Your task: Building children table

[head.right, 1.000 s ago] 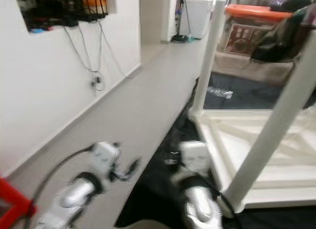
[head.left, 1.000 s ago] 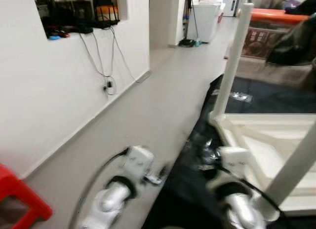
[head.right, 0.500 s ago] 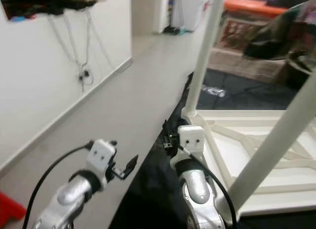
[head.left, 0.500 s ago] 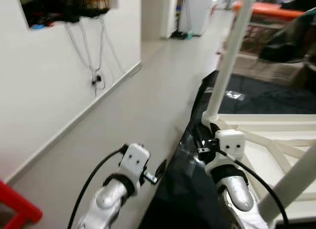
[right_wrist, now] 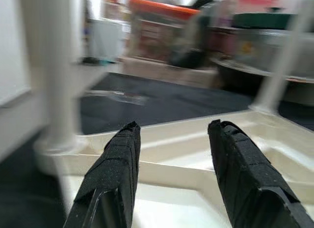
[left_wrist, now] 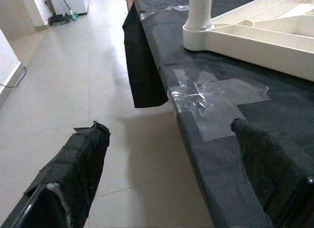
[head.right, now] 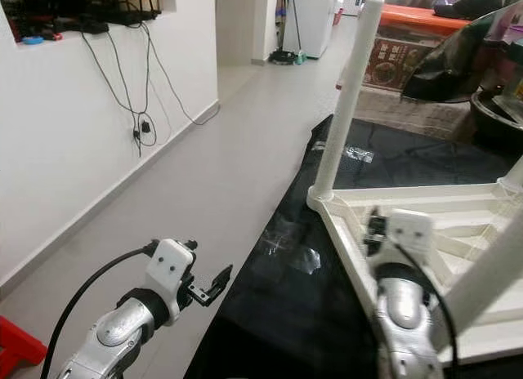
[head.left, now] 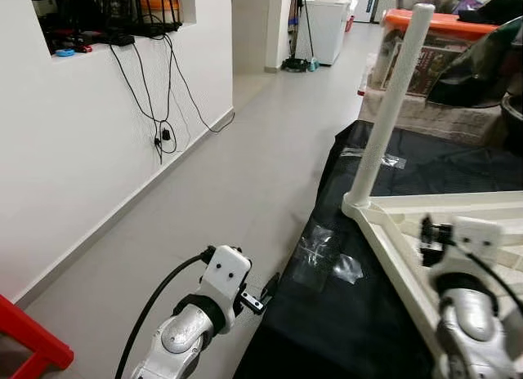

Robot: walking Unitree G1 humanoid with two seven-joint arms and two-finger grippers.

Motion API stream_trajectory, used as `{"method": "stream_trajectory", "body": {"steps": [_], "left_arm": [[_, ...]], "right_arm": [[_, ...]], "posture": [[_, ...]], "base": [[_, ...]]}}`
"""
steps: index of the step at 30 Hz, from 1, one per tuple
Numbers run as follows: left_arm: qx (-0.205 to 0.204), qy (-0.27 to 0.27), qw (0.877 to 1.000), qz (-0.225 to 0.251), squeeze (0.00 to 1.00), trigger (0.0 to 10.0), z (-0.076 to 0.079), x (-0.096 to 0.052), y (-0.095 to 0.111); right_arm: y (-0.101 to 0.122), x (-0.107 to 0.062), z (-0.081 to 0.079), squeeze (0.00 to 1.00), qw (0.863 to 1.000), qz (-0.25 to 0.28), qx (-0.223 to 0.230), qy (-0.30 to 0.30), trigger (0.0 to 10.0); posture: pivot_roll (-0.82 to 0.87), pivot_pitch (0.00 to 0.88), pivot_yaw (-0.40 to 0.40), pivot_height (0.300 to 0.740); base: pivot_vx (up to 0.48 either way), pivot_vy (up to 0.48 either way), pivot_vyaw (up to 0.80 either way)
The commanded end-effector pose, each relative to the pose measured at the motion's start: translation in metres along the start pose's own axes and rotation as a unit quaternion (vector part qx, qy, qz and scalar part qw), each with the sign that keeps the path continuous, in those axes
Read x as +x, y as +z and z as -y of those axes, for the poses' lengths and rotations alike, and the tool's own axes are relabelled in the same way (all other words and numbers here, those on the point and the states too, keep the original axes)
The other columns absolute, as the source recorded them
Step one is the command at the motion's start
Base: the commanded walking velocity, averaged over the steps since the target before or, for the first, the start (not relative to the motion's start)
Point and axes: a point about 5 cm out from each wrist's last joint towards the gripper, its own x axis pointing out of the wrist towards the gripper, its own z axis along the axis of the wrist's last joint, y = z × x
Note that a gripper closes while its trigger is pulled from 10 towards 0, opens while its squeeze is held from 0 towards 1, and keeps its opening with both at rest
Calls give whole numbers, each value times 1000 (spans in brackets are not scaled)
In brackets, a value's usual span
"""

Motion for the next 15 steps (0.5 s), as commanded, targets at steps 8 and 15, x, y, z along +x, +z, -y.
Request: {"method": "stream_trajectory", "body": {"steps": [8,15], "left_arm": [[0,-7,1000,-4,0,10000,2,-1,0],[-5,-14,1000,-4,0,10000,6,-2,2]], "right_arm": [[3,0,-20,0,995,-23,41,85,10000],[2,27,-52,0,974,-125,6,190,10000]], "posture": [[98,0,-52,740],[97,0,-64,740]], "base": [[0,0,0],[0,0,0]]}}
